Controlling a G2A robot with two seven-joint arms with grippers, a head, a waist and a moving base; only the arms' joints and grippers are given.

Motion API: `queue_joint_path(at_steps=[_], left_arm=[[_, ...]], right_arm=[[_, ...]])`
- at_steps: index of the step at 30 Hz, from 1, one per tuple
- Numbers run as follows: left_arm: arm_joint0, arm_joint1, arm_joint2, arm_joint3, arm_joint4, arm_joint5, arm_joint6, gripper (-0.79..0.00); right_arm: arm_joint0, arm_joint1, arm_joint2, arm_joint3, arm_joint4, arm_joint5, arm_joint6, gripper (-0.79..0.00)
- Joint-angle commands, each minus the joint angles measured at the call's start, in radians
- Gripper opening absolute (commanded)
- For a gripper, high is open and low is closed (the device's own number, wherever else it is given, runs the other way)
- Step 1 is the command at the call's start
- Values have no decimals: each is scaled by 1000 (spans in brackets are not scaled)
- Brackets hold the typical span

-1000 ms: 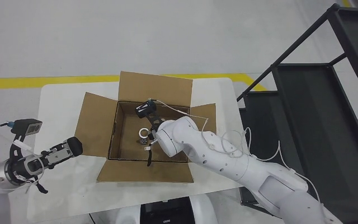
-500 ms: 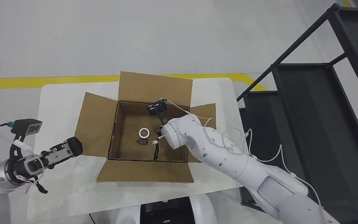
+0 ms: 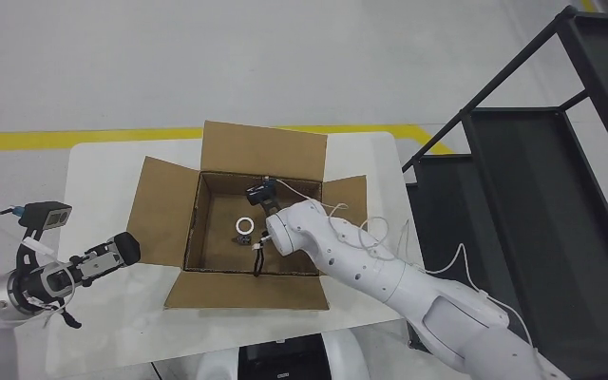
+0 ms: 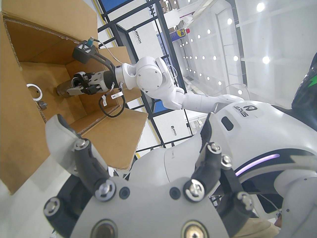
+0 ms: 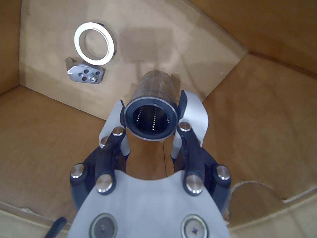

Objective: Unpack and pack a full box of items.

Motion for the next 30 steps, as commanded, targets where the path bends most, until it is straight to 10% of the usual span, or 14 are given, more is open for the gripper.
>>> queue_joint_path(at_steps=[1, 2, 3, 4, 16, 30], left_arm=[[0, 0, 0, 0, 0, 0, 0, 0], [0, 0, 0, 0, 0, 0, 0, 0], [0, 0, 0, 0, 0, 0, 0, 0], [0, 0, 0, 0, 0, 0, 0, 0], [0, 0, 0, 0, 0, 0, 0, 0], [0, 0, 0, 0, 0, 0, 0, 0]], right_arm=[[2, -5, 2, 10, 2, 1, -6, -785], [2, -8, 4, 14, 3, 1, -8, -573], [3, -10, 5, 18, 3, 2, -9, -182], [3, -12, 6, 22, 3, 1, -9, 0], [-7, -17, 52, -37, -5, -65, -3, 0], [-328, 107, 492, -599, 232, -567, -27, 0]])
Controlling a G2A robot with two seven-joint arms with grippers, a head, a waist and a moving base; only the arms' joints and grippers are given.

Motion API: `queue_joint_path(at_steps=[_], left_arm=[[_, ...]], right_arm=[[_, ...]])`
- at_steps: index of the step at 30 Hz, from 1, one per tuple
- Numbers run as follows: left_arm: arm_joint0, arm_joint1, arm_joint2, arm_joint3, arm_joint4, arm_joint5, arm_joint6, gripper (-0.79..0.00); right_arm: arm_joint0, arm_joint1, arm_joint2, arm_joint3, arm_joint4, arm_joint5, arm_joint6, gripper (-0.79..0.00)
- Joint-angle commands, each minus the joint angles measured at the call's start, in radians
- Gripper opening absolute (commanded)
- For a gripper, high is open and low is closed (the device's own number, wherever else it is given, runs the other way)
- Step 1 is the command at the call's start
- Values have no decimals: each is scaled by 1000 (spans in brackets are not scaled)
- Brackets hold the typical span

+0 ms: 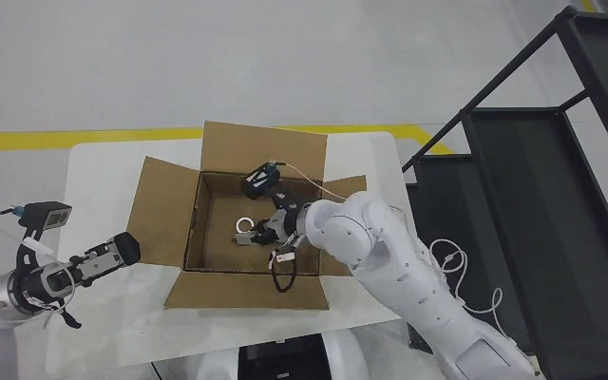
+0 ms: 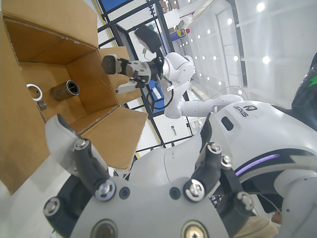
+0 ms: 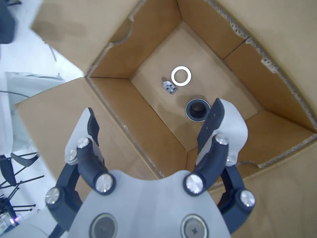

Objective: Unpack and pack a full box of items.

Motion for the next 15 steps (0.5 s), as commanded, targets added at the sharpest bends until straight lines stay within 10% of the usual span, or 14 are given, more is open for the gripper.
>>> queue_joint_path(at_steps=[1, 15], left_arm=[[0, 0, 0, 0, 0, 0, 0, 0], [0, 0, 0, 0, 0, 0, 0, 0]], right_arm=[[-42, 12, 81, -44, 77, -81, -8, 0], [-260, 72, 399, -110, 522, -447, -46, 0]])
